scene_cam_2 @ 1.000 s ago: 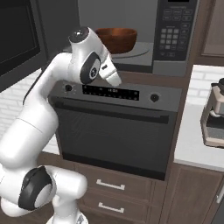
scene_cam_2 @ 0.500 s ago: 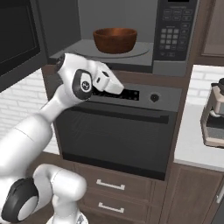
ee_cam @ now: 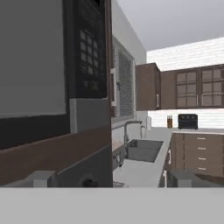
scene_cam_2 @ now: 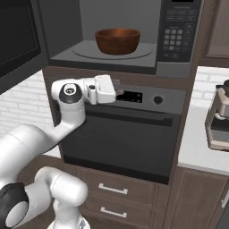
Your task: Pick the onion from the sink and place it in the bowl. Then pick the bowl and place it in the microwave. Then close the microwave door and press the start button.
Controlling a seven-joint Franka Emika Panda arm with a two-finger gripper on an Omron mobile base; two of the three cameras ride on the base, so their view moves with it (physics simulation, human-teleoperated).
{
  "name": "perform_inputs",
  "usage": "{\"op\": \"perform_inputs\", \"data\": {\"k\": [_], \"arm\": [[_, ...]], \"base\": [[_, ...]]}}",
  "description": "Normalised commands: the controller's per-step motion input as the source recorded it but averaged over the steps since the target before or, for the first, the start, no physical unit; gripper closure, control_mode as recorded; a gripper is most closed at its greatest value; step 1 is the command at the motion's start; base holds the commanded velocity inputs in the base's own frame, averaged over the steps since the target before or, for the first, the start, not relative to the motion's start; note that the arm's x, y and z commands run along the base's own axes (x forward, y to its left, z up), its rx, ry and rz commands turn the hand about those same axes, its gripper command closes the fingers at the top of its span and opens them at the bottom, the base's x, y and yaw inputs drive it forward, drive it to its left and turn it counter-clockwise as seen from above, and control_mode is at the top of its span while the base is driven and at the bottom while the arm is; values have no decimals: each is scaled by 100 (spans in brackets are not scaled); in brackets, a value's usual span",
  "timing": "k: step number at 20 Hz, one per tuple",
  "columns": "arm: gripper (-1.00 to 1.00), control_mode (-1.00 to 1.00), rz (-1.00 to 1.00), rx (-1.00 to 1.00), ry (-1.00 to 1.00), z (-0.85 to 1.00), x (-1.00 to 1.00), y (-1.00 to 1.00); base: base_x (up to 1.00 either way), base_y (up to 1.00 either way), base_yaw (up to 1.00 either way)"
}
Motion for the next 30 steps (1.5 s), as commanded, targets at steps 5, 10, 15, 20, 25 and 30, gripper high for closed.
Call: {"op": "perform_inputs", "data": {"k": [5,10,15,20,25,30], "arm": [[-100,-100,-24,-43,-11,-6,-43,56],[-100,-100,-9,-32,-1,-3,-23,88],[-100,-100,0,-15,0,-1,-23,100],[-100,-100,0,-6,-3,-13,-26,100],[-100,-100,0,-1,-9,-7,-35,98],[-100,-100,0,-2,-7,0,-38,98]], "base": [[0,0,0],[0,0,0],[0,0,0],[0,0,0],[0,0,0],[0,0,0]]}}
